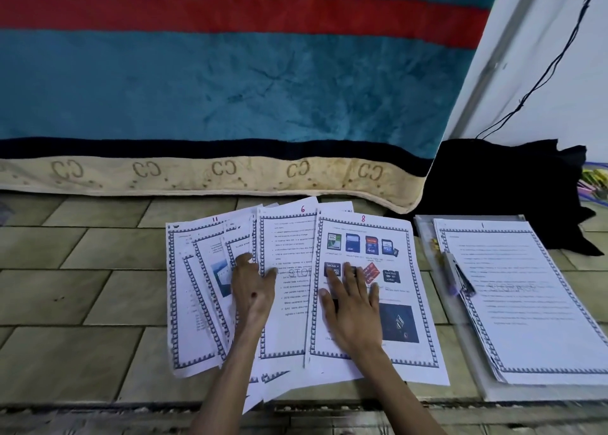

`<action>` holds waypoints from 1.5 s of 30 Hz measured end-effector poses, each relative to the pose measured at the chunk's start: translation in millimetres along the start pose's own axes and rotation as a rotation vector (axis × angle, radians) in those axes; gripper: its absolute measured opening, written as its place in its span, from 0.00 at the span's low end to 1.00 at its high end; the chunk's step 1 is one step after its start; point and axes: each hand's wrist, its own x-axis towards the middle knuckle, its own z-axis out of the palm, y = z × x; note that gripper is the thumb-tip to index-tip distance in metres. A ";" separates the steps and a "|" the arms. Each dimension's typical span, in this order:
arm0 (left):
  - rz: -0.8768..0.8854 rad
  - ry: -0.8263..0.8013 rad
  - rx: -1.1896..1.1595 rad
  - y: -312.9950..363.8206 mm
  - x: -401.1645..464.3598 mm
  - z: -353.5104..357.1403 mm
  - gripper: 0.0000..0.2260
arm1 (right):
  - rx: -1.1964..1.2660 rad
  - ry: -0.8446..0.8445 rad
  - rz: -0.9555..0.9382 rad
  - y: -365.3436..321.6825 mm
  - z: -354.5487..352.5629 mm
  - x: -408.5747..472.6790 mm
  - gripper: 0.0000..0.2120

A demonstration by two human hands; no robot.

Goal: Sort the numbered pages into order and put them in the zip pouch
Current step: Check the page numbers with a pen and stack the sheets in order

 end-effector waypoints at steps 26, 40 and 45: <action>0.132 0.024 -0.017 17.5 9.8 -30.7 0.08 | -0.051 -0.054 0.039 6.4 -4.5 7.0 0.46; 0.441 -0.086 -0.477 99.6 -17.6 -115.2 0.06 | 0.722 -0.123 0.202 11.3 -71.5 24.9 0.42; 0.376 -0.185 -0.421 115.6 -31.1 -57.8 0.07 | 1.544 -0.161 0.251 47.0 -143.0 26.7 0.39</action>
